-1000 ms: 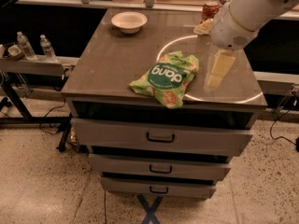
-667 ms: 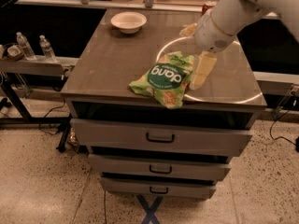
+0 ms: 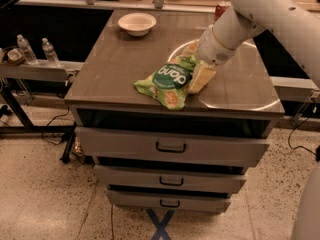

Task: Pick green rice chip bag

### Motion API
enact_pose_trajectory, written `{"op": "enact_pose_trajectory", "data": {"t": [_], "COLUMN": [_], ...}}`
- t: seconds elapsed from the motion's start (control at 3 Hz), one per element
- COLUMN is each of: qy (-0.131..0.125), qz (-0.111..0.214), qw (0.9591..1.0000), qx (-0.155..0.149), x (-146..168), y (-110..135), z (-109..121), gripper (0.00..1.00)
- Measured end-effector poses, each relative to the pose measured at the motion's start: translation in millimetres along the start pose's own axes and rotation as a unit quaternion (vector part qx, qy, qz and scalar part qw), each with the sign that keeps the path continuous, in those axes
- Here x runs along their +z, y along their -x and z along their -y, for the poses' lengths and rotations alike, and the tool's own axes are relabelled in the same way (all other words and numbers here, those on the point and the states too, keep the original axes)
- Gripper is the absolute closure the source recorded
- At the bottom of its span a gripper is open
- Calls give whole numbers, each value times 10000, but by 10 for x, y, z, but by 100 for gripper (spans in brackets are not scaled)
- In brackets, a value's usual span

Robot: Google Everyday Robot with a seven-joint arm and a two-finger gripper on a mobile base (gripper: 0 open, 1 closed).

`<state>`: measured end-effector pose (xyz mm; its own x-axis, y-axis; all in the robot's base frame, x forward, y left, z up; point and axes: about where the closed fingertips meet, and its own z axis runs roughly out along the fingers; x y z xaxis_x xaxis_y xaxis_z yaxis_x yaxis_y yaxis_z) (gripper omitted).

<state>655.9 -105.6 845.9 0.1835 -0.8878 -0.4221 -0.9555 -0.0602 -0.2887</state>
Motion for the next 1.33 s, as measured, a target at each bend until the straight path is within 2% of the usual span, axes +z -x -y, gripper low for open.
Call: {"op": "enact_pose_trajectory", "data": {"t": [0.33,0.67,1.0,1.33], "qy": [26,26,25,-582], "qz": [21,21,22,419], "qw": [10000,10000,10000,9971], "qx": [29,29,29,244], "x": [21,14,2,-839], "y": [-8,-5,1,252], "z": [4,6,10,84], "gripper": [70,92,100,100]}}
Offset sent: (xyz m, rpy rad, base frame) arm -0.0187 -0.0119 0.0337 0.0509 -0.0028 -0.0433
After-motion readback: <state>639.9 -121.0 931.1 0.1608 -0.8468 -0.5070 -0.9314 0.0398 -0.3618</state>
